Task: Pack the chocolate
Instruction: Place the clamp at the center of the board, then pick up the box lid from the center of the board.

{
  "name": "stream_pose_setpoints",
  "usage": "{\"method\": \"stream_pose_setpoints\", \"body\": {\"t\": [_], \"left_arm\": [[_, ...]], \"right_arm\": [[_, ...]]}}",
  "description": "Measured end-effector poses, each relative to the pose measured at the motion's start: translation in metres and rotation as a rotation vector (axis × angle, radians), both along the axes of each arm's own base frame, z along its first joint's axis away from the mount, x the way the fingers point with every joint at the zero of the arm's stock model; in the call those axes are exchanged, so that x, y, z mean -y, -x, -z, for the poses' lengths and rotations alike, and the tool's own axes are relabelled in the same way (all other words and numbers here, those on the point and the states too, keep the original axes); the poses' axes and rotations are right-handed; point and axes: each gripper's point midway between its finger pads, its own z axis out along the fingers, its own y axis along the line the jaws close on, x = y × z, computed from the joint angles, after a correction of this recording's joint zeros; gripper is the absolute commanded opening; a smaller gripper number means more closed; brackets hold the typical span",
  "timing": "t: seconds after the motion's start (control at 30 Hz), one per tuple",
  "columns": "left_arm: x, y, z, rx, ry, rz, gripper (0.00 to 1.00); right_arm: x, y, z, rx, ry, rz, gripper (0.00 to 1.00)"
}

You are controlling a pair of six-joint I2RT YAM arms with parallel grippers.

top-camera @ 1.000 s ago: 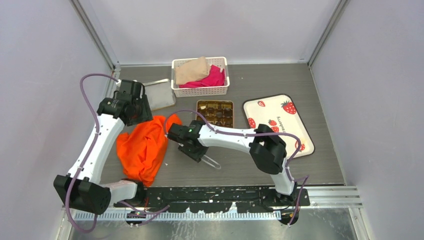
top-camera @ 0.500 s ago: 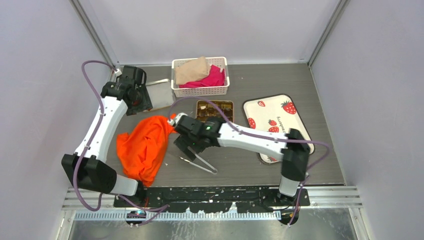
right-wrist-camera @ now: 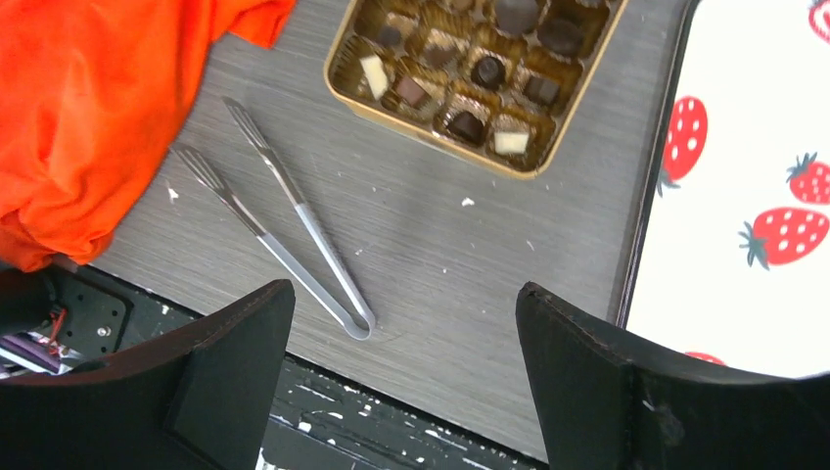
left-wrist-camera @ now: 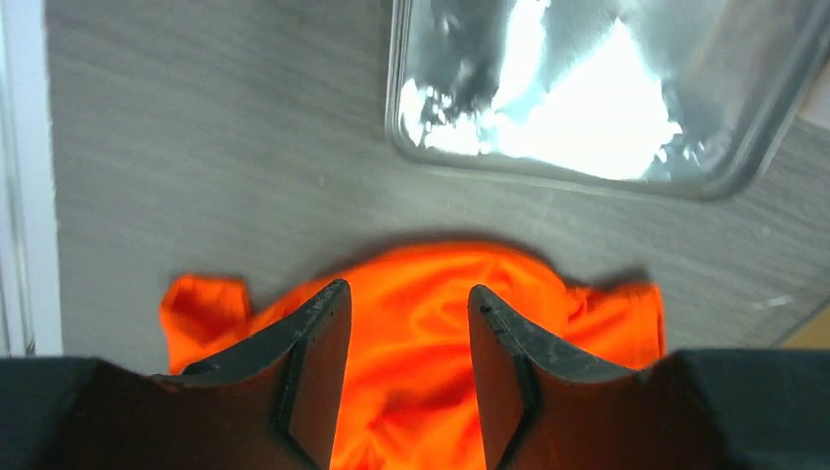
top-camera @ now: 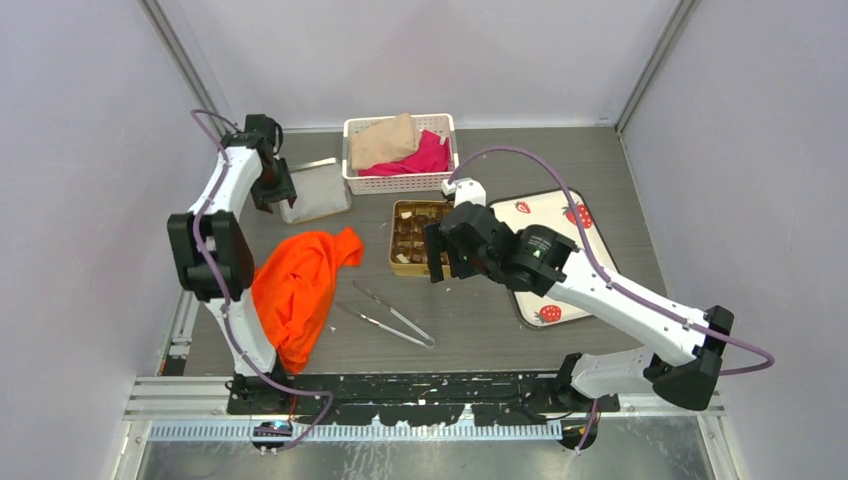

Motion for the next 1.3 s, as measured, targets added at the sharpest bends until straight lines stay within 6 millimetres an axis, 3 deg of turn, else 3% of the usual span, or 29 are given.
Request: {"method": "stream_pose_setpoints", "body": {"t": [0.07,0.2,0.43,0.57,0.63,0.7,0.8,0.87,1.0,1.3], "left_arm": [[-0.005,-0.018,0.027,-0.034,0.028,0.017,0.47],[-0.025,-0.034,0.06,-0.075,0.034,0.014,0.47],[-0.049,-0.051,0.103,-0.113,0.062,0.002,0.4],[-0.056,-0.075,0.105,-0.073,0.101,0.0,0.28],[-0.057,-0.084,0.104,-0.048,0.115,-0.001,0.17],[-0.054,-0.086,0.105,-0.039,0.137,-0.005,0.0],[-0.054,-0.085,0.104,-0.03,0.136,-0.015,0.0],[-0.055,-0.077,0.102,-0.028,0.125,-0.033,0.0],[-0.055,-0.043,0.087,-0.052,0.097,-0.052,0.0],[-0.042,0.003,-0.022,0.135,0.095,-0.06,0.0]], "right_arm": [[0.005,0.004,0.011,-0.03,0.016,0.032,0.89],[0.01,0.005,0.025,-0.073,0.045,0.091,0.89],[0.007,-0.001,0.047,-0.119,0.119,0.138,0.89],[-0.011,-0.012,0.059,-0.143,0.169,0.134,0.89],[-0.019,-0.017,0.065,-0.151,0.192,0.128,0.89],[-0.026,-0.021,0.067,-0.155,0.211,0.12,0.89],[-0.026,-0.021,0.065,-0.149,0.213,0.119,0.89],[-0.026,-0.022,0.063,-0.144,0.211,0.118,0.9],[-0.026,-0.023,0.058,-0.131,0.192,0.116,0.9],[-0.027,-0.025,0.046,-0.116,0.098,0.111,0.91]]}}
